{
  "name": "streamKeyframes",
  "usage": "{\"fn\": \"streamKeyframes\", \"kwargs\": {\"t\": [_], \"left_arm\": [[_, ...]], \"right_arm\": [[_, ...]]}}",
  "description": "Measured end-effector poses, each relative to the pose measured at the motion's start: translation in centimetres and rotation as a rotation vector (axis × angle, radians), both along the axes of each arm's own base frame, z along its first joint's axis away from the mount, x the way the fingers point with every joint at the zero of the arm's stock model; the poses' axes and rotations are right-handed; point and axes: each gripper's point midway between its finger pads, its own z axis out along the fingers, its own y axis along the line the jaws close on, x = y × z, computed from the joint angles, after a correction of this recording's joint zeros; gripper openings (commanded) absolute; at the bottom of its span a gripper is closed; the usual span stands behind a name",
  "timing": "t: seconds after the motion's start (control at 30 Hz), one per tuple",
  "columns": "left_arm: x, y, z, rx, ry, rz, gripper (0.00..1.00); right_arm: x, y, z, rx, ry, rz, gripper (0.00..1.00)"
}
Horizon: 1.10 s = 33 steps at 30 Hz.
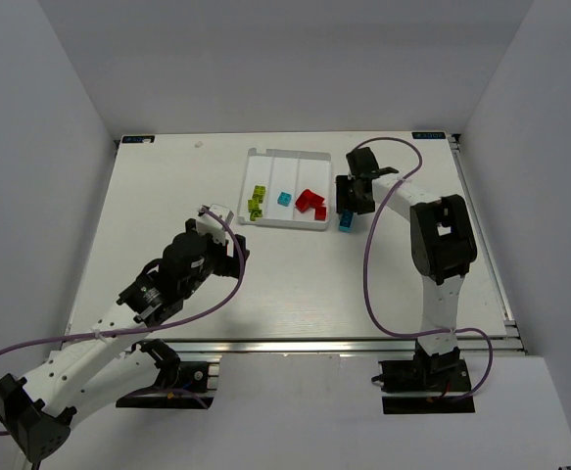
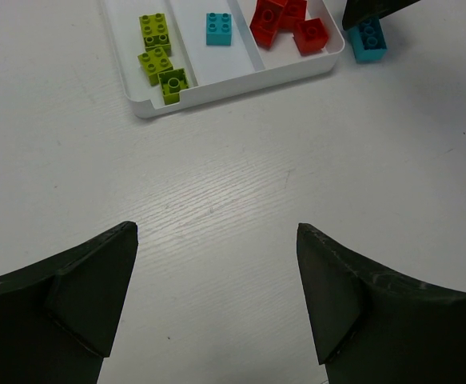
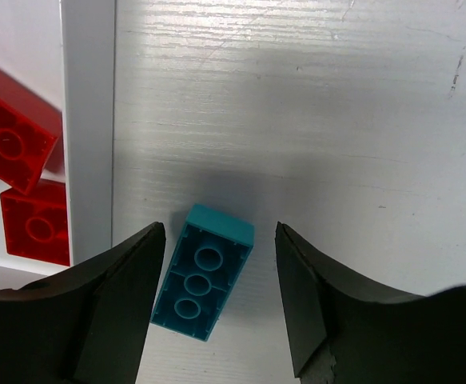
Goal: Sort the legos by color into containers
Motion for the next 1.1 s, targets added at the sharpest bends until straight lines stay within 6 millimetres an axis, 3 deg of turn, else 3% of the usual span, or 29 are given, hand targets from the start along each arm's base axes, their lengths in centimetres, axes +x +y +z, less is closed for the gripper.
{"fn": "streamKeyframes", "kwargs": {"t": [0.17,0.33,0.53,0.6,0.7,0.87,0.97,1.1], "left_arm": [[0.0,0.0,0.0,0.001,-0.001,0.003,0.90],[0.1,0.1,0.0,0.002,-0.002,0.008,0.90],[0.1,0.3,0.1,0.003,-0.008,0.017,0.90],[0.1,0.3,0.2,0.002,-0.009,0.019,0.90],[0.1,0.4,0.2,0.003,-0.010,0.020,0.90],[0.2,0.4,0.2,0.003,-0.010,0.020,0.90],[0.2,0.4,0.2,0.003,-0.011,0.021,0.90],[0.2,0.5,0.2,0.008,-0.013,0.026,0.91]], "right_arm": [[-0.2,0.2,-0.1,0.007,0.006,-0.009,0.54],[-0.6,0.2,-0.5,0.012,0.021,-0.016,0.36],[-0.9,0.6,-0.2,0.031,0.031,0.006,0.03],[-1.1,0.8,0.3,0.033,0.027,0.035,0.00],[-0.9,1.5,2.3,0.054,-0.013,0.101,0.00],[0.4,4.2,8.1,0.101,-0.163,0.222,0.00],[1.2,7.3,11.5,0.155,-0.248,0.317,0.00],[1.2,12.2,14.1,0.235,-0.298,0.435,0.00]]}}
